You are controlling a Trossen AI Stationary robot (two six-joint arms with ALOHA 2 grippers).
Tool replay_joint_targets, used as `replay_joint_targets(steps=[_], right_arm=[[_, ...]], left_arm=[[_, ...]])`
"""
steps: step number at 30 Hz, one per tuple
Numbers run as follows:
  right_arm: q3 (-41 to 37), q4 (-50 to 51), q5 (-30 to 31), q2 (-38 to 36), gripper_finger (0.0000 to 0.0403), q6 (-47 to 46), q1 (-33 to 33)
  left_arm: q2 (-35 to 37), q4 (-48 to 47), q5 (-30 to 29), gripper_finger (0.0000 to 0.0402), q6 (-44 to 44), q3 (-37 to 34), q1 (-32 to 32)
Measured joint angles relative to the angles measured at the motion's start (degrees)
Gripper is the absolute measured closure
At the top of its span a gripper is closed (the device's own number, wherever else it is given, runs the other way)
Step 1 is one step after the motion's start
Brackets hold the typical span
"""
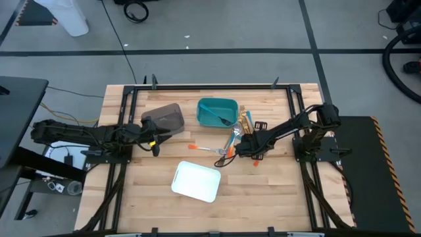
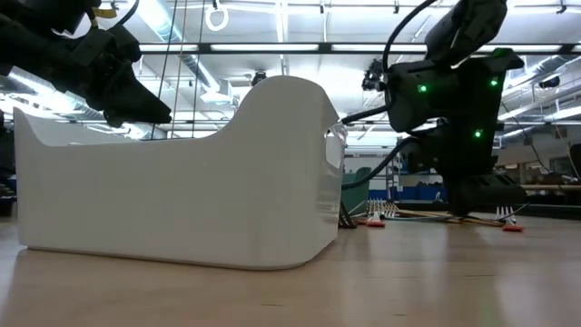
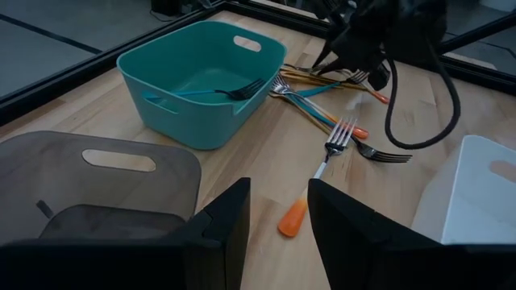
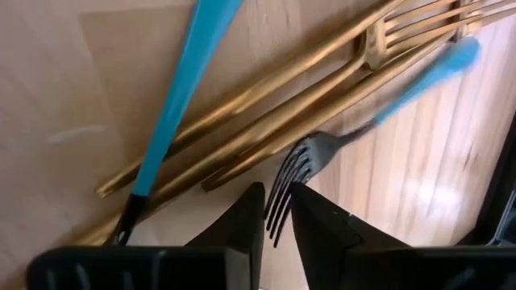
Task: Sort silverware by color (type)
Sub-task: Put the blue fork into the blue bin
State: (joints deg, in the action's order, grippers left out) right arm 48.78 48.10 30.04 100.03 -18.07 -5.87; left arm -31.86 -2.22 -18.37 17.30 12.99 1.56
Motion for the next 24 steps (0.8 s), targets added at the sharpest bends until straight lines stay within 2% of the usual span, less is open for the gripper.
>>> replay_joint_targets(steps=[9,14,19,24], right_arm=[[-0.1,-0.5,1.3,0.0,0.0381,-0.5,0.3],[0.3,0.3,1.2,-0.8,0.0382,-1.5,0.3],[1.0,1.2,2.0,-5.4,0.0385,-1.7,0.1],[1.1,1.3,7.0,-10.4,0.0386,-0.6,-0.5]], left_arm=[[0.0,0.1,0.0,0.0267,0.0,0.0,0.0],[0.0,0.1,0.0,0.0267,0.0,0.0,0.0],[0.0,0.1,0.0,0.0267,0.0,0.0,0.0],[0.0,0.1,0.0,0.0267,-0.1,0.0,0.0]])
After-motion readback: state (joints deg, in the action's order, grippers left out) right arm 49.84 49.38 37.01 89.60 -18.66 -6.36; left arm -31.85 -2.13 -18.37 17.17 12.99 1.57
